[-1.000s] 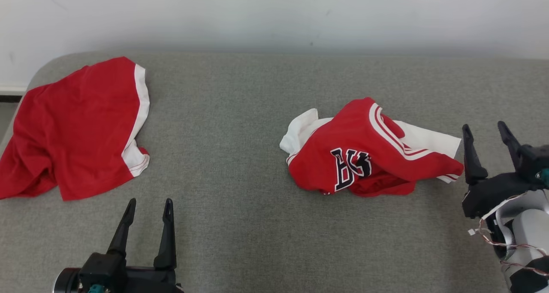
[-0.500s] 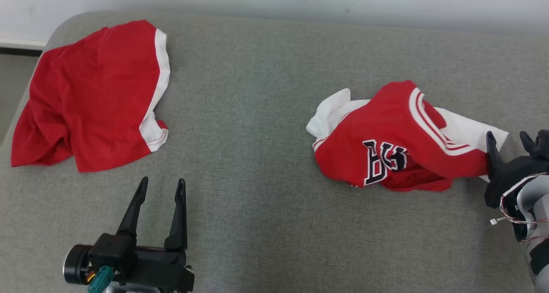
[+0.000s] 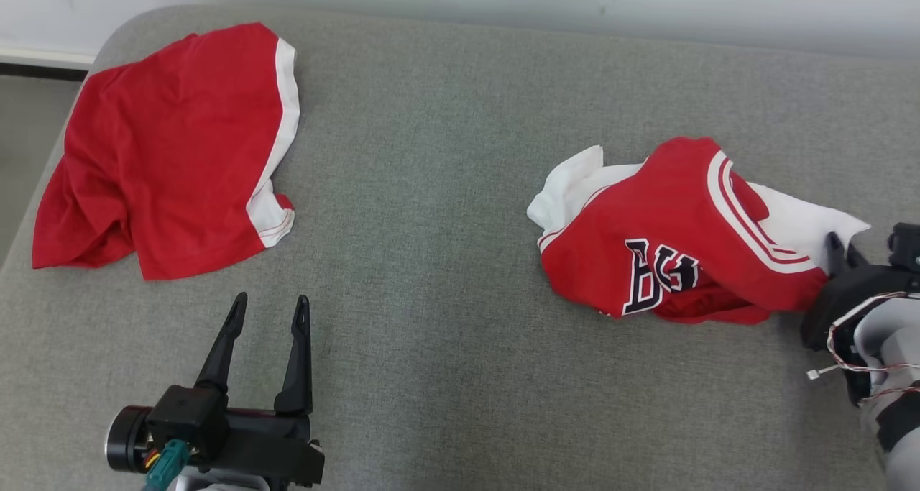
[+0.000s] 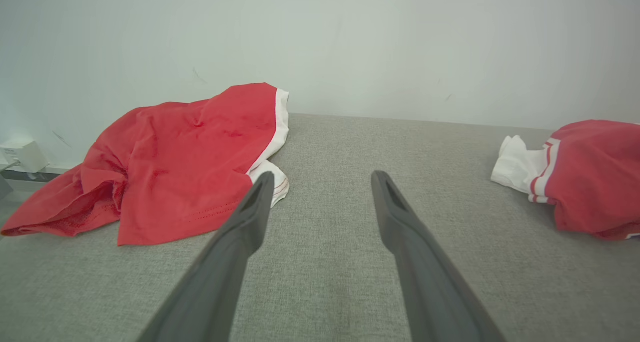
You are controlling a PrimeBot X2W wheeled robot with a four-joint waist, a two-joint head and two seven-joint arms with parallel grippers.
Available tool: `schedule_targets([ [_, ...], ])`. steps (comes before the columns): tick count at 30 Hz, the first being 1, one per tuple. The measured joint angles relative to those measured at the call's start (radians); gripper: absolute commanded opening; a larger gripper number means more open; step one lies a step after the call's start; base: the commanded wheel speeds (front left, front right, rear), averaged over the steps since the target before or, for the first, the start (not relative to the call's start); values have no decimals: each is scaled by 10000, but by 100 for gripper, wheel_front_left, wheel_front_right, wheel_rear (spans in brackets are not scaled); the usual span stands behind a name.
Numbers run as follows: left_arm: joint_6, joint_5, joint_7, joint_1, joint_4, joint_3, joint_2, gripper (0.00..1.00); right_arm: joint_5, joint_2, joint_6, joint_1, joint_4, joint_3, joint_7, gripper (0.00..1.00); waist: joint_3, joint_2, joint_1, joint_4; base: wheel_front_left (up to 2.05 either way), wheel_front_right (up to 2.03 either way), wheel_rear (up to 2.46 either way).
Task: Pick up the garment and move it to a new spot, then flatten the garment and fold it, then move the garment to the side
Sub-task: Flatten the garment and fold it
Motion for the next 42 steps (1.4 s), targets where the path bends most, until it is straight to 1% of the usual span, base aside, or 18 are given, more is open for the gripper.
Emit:
schedule_targets([
  [3, 0, 6, 0, 47, 2, 73, -6, 100, 151, -324, 0, -72, 44, 21, -291, 0, -169, 0, 0, -80, 0, 0, 0],
  [12, 0, 69, 0, 477, -2, 278, -17, 100, 474, -1898, 0, -402, -136, -238, -767, 0, -862, -1, -2, -387, 0, 0, 0],
  [18, 0, 73, 0, 680, -25, 368, -25, 100, 560, -2922, 0, -698, -635, -395, -857, 0, -1272, -1, -2, -610, 0, 0, 0],
  [21, 0, 73, 0, 773, -67, 412, -27, 100, 558, -3187, 0, -793, -968, -385, -869, 0, -1439, -2, -2, -687, 0, 0, 0],
  [24, 2, 71, 0, 885, -65, 441, -27, 100, 541, -3177, 0, -834, -1225, -240, -871, 0, -1545, -2, -2, -730, 0, 0, 0],
  [27, 2, 52, 0, 910, -46, 416, -29, 100, 462, -2970, 0, -1074, -1772, 2, -874, 0, -1706, -1, -2, -756, 0, 0, 0],
  [29, 2, -23, 0, 936, -29, 384, -27, 100, 449, -2663, 0, -1192, -2215, 163, -899, 0, -1818, -2, -3, -749, 0, 0, 0],
  [35, 54, -50, 0, 1084, -48, 332, -29, 100, 389, -1024, 0, -1299, -3735, 941, -895, 0, -2128, -2, -3, -637, 0, 0, 0],
  [42, 61, -86, 0, 1225, -90, 290, -35, 100, 359, 769, 0, -1020, -5265, 1795, -796, 0, -2287, -2, -2, -256, 0, 0, 0],
])
